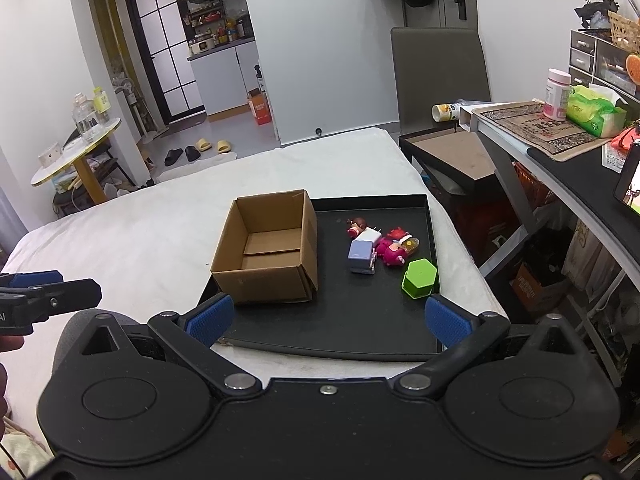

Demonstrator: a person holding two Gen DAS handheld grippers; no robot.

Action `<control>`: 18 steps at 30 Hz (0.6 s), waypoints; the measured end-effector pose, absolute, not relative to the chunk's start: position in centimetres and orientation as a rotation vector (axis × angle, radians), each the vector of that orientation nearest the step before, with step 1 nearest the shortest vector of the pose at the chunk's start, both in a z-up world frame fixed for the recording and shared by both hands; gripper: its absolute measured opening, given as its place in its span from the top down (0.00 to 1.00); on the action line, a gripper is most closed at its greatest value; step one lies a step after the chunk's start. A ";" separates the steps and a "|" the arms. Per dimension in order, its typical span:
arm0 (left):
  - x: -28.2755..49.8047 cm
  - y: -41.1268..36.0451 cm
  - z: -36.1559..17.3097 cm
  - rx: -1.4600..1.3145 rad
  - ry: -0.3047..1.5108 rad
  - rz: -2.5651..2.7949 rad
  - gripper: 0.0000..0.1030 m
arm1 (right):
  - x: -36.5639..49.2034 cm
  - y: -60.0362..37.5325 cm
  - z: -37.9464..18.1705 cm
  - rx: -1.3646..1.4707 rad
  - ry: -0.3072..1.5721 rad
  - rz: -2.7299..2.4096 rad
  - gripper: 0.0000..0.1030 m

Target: Organize rigid objects

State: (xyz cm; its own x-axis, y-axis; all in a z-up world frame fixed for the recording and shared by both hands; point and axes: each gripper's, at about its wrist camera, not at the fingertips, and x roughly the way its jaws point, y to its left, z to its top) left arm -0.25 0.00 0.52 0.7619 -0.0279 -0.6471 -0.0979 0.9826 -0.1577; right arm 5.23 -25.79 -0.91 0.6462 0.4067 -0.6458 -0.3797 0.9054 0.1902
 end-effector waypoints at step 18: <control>-0.5 0.3 0.7 -0.190 0.698 0.041 0.01 | 5.3 -25.7 -1.0 0.034 0.744 0.448 0.00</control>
